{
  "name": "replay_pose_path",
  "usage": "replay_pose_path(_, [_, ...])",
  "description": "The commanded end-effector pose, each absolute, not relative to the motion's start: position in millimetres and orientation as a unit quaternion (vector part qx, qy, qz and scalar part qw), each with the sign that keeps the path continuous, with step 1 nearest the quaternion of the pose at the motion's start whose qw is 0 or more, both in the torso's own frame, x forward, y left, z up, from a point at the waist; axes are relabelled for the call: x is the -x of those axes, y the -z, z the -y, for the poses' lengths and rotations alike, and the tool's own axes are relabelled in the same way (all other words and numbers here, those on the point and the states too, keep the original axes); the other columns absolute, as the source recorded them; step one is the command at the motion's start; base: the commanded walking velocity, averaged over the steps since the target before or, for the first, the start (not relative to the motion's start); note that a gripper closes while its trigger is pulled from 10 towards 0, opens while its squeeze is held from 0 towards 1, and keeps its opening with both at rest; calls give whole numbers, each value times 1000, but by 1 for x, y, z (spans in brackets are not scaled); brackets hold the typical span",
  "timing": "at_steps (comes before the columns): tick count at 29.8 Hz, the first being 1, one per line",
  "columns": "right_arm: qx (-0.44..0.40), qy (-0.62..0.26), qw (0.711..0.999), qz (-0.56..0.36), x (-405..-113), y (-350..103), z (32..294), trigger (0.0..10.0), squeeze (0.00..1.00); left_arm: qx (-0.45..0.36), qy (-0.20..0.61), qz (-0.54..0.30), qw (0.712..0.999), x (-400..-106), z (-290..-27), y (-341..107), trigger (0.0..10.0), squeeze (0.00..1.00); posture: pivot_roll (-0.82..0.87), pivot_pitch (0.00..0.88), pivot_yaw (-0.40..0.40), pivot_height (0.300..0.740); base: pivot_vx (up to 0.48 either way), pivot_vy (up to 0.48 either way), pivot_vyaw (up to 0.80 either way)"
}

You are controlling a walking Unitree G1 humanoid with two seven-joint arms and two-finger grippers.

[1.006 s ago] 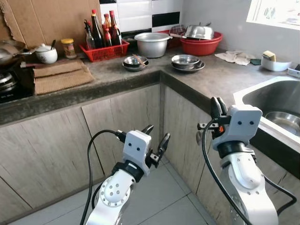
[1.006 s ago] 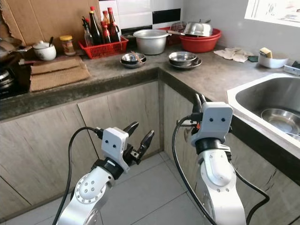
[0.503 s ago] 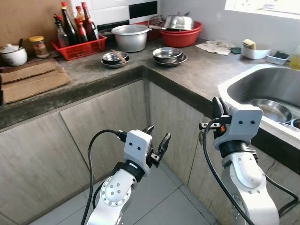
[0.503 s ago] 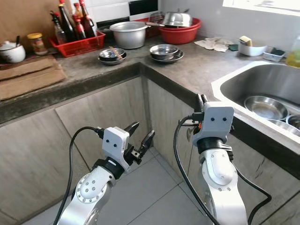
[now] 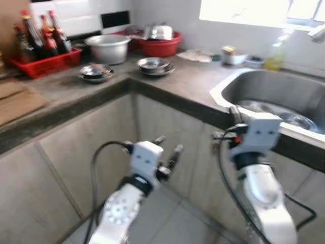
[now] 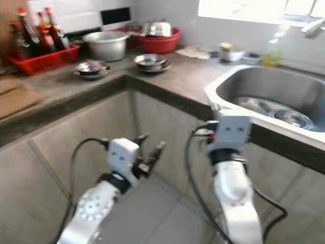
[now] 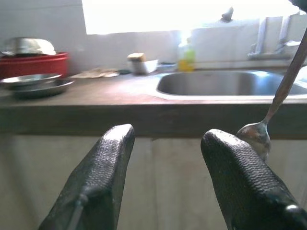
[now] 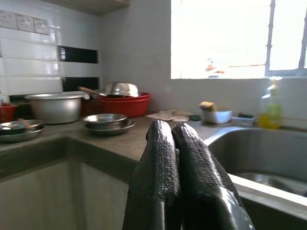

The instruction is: Kitchen organization

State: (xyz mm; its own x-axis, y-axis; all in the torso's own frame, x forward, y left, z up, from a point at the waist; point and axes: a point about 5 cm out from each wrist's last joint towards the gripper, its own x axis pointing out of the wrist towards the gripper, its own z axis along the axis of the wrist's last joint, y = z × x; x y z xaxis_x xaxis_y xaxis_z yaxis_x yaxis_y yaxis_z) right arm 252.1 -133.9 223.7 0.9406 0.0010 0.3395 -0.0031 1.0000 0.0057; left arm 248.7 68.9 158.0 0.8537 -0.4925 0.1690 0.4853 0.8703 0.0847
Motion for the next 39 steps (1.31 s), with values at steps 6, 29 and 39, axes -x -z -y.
replay_pose_path(6, [1,12,984,179,-252,-226,139,10000,0,-16,269,100,958,-247,-62,-162,10000,0,-4,0,13,740,0,430,-800])
replay_pose_path(29, [6,15,982,186,-254,-228,139,10000,0,-41,278,103,954,-248,-59,-160,10000,0,-4,0,13,740,0,-19,-622])
replay_pose_path(39, [5,14,983,185,-255,-228,139,10000,0,-34,274,90,957,-249,-60,-157,10000,0,-7,0,14,740,90,-366,0])
